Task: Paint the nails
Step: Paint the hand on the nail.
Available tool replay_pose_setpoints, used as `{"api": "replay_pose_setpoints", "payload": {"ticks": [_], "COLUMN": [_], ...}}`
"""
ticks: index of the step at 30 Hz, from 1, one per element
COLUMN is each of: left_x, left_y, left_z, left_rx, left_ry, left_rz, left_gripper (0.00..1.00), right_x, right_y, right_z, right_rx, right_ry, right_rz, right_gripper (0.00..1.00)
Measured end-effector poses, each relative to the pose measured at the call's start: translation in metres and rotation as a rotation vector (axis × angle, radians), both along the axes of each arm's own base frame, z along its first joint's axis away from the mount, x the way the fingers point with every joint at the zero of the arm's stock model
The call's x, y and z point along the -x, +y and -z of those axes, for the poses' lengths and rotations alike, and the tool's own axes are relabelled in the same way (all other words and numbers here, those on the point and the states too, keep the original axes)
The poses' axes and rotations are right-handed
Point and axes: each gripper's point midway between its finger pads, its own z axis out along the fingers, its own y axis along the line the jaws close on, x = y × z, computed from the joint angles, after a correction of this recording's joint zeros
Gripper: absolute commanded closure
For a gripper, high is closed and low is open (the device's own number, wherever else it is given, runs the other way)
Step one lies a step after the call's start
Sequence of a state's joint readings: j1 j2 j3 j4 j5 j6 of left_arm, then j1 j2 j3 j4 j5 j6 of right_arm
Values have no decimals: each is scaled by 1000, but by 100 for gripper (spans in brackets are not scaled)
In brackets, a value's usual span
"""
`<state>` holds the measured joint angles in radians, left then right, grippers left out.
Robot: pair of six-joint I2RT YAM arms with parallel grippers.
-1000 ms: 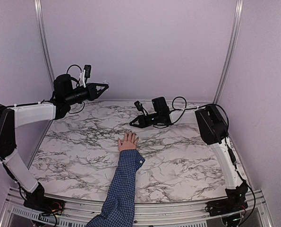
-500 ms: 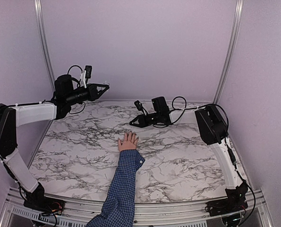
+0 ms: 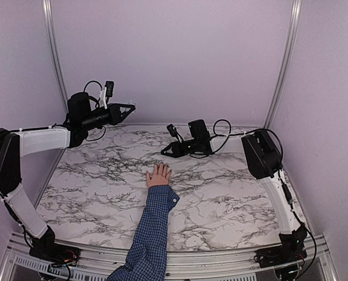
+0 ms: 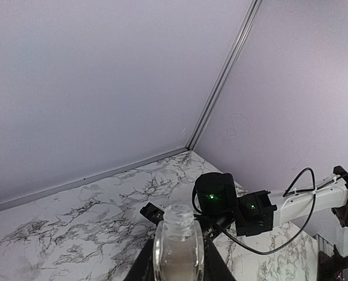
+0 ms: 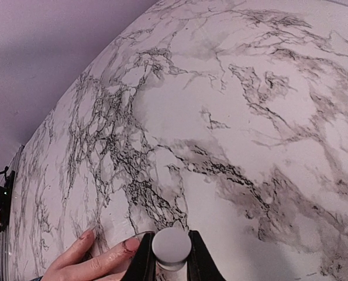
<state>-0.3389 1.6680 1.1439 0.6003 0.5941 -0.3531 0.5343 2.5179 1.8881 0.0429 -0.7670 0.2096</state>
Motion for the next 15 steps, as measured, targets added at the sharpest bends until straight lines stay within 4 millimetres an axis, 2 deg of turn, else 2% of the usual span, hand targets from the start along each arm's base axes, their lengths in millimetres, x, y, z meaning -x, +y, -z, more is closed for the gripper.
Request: {"api": "replay_pose_setpoints", "payload": {"ticks": [11,15], "left_x": [0,0], "left_y": [0,0], "left_z": [0,0], "left_rx": [0,0], "left_ry": [0,0], "left_rz": [0,0], "left_gripper": [100,100], "right_x": [-4,-7], "right_y": [-4,-3], "right_z": [2,-3], "right_rx": [5,-1], "right_ry": [1,-10], "right_rz": [13,14], "right_gripper": [100,100]}}
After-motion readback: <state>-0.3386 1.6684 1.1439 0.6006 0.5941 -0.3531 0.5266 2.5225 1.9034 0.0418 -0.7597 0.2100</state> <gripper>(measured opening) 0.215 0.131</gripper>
